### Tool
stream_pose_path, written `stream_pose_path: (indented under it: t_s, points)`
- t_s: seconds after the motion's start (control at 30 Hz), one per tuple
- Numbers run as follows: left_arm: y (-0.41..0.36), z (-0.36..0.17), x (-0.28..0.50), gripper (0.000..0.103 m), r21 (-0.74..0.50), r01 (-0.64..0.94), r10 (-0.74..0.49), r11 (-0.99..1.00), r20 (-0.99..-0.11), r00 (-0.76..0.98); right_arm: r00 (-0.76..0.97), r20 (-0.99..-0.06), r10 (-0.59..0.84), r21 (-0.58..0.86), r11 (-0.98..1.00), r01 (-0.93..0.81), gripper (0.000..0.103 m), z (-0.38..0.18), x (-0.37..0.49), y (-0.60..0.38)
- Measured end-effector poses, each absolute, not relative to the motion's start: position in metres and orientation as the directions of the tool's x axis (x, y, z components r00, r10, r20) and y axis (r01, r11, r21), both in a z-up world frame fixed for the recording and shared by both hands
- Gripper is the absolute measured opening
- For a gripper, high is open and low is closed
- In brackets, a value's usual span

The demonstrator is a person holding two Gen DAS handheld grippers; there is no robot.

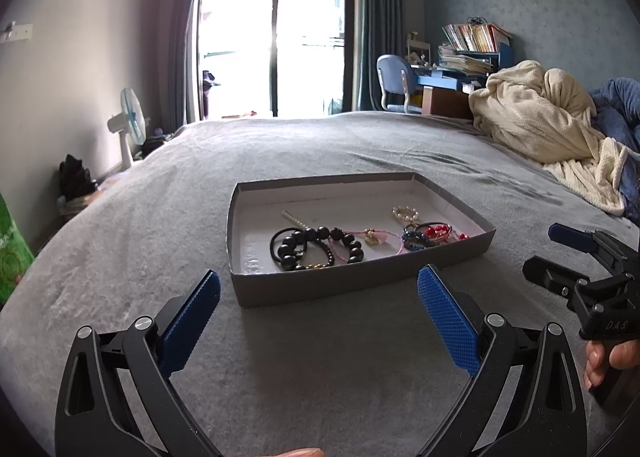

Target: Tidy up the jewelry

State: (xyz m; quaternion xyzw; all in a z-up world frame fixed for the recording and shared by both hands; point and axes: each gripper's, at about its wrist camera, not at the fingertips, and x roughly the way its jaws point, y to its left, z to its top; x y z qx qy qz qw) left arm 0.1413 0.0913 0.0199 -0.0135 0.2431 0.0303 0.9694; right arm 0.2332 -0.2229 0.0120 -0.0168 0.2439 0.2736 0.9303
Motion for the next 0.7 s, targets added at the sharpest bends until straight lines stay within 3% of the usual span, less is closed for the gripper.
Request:
stream_pose_path:
  t_s: [0.2, 0.47, 0.7]
  points:
    - [0.104, 0.030, 0.142, 0.098, 0.027, -0.086, 0.088, 0.996, -0.513, 0.854, 0.730, -0.486, 0.480, 0.128, 0.866, -0.484, 0.097, 0.022, 0.241, -0.251]
    - [0.154, 0.038, 0.130, 0.098, 0.099, -0.158, 0.187, 0.982, -0.527, 0.829, 0.783, -0.526, 0.333, 0.047, 0.930, -0.364, 0.097, 0.019, 0.256, -0.326]
    - [0.138, 0.047, 0.129, 0.098, 0.065, -0.119, 0.136, 0.991, -0.510, 0.849, 0.774, -0.473, 0.421, 0.072, 0.894, -0.442, 0.097, 0.035, 0.239, -0.304]
